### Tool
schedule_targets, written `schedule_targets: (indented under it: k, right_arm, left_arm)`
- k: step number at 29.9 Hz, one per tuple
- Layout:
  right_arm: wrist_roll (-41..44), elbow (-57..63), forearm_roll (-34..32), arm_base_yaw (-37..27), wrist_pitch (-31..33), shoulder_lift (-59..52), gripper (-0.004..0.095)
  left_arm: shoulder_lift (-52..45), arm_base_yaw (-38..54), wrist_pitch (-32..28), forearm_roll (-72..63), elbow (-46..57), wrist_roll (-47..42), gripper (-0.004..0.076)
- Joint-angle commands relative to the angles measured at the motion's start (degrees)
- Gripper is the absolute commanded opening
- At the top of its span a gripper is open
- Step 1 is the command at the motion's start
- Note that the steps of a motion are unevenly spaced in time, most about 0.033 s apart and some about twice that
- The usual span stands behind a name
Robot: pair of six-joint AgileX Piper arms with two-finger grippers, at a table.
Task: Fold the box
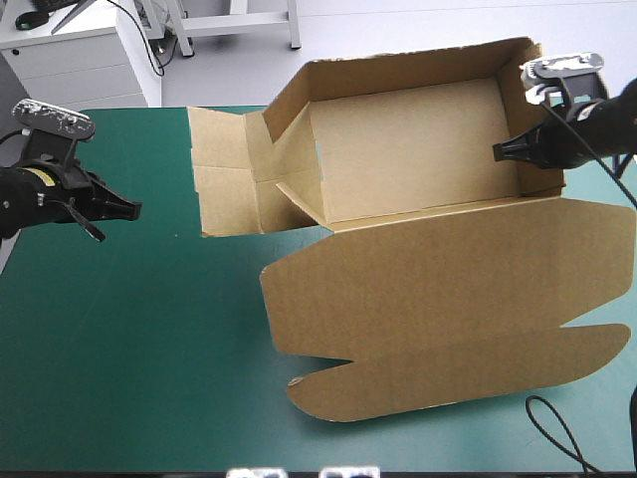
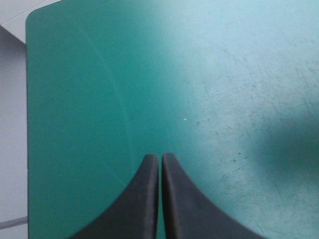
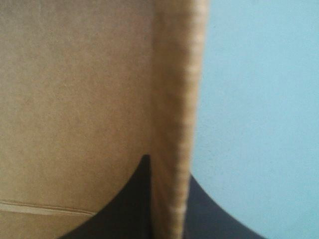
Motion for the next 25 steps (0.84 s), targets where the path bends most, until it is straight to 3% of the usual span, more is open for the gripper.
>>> schedule_targets:
  k: [1,8,15,20,25]
  right_arm:
    - [-2.35,0.21,5.01,-2.93,-0.27,-5.36,-0.0019]
    - [-3.39,3.33,8.11,-3.61,-0.27,-8.02,-0.0019]
    - [-3.84,3.33,10.14,-3.61,-0.27,-8.31,-0.0019]
    - [-4.70,3.33,12.68,-3.50,-0.27,-8.31,-0.0019]
    - [-5.11,3.33,14.04,-3.50,-0.27,-8.31,-0.0019]
  left_arm:
    - [-1.14,2.26,-4.87,2.19,0.30,-1.98,0.0006]
    - [-1.14,10.64,-13.19,-8.96,8.10,-0.82,0.0006]
    - [-0.39,11.23,-19.94,-25.42,16.59,11.97,0.0006]
    - [2.50,11.23,-21.09,-39.27,20.18,16.26,0.0006]
    - [5.56,11.23,-16.36,-58.84,20.44,29.89,0.0006]
